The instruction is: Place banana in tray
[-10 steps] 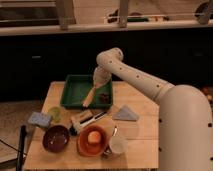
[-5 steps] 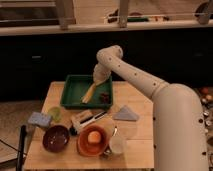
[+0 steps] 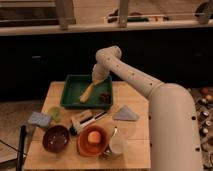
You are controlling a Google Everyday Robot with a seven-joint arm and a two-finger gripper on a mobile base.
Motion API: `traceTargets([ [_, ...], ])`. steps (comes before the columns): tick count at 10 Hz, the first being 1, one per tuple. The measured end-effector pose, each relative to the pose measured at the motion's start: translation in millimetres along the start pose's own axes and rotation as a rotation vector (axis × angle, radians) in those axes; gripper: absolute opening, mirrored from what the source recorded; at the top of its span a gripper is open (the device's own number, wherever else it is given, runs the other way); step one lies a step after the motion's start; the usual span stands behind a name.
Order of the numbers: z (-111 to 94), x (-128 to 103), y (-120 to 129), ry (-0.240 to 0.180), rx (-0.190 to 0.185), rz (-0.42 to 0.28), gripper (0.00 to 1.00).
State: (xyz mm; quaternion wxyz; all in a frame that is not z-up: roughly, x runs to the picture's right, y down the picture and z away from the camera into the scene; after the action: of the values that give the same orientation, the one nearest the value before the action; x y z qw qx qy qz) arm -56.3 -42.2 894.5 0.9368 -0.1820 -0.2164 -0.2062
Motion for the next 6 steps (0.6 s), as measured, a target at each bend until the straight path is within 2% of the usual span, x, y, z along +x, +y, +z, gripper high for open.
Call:
traceTargets([
  [4,4.2,-2.9,-2.6,-0.003,-0.003,0.001,0.69],
  [5,4.3,-3.0,-2.7,-0.001,-0.002,0.004,0.77],
  [6,3.0,-2.4,-2.9,0.001,0.0,0.008,0.8],
])
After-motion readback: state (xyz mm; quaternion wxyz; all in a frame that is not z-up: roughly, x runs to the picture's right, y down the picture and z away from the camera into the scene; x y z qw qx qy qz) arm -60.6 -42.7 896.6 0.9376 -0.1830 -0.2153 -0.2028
